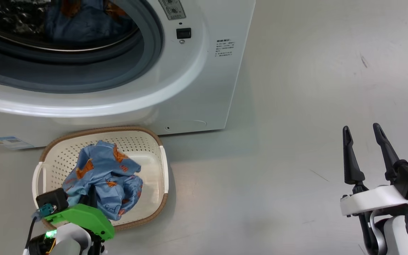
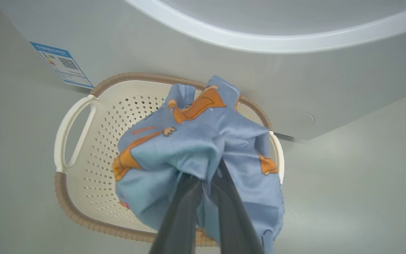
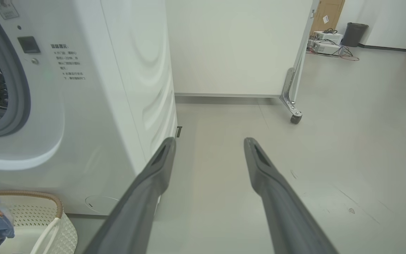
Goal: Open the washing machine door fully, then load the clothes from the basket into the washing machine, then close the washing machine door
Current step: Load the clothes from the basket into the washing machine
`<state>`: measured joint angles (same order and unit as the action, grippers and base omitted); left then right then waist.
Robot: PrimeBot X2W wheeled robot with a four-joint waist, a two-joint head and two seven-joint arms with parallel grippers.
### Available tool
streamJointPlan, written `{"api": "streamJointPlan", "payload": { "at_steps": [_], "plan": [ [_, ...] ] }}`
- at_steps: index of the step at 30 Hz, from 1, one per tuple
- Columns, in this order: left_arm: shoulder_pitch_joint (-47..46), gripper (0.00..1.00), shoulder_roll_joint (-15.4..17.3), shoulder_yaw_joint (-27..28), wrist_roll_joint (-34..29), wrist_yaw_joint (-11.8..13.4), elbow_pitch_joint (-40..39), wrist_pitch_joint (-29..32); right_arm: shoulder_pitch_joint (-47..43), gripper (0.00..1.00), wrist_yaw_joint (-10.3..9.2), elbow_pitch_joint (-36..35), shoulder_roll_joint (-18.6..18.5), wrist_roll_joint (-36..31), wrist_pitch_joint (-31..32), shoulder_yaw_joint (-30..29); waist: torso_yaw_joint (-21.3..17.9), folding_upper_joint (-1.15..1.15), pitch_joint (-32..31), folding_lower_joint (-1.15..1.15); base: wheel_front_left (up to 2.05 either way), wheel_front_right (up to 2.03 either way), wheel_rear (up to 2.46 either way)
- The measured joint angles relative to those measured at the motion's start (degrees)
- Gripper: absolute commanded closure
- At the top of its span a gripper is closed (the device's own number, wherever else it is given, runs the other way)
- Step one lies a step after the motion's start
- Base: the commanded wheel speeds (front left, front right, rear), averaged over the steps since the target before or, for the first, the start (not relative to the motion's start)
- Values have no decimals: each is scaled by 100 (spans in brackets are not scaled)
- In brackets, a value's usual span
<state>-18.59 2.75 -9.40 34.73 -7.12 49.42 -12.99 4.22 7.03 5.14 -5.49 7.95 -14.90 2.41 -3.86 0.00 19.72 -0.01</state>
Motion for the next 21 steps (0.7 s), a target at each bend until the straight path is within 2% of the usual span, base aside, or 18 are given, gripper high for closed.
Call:
{"api": "streamJointPlan", "payload": {
  "at_steps": [21],
  "plan": [
    [961, 100, -3, -93, -355, 71, -767, -124, -1333, 0, 0, 168, -74, 64, 0, -21, 500, 0, -1754, 0, 0, 0, 0]
  ]
}}
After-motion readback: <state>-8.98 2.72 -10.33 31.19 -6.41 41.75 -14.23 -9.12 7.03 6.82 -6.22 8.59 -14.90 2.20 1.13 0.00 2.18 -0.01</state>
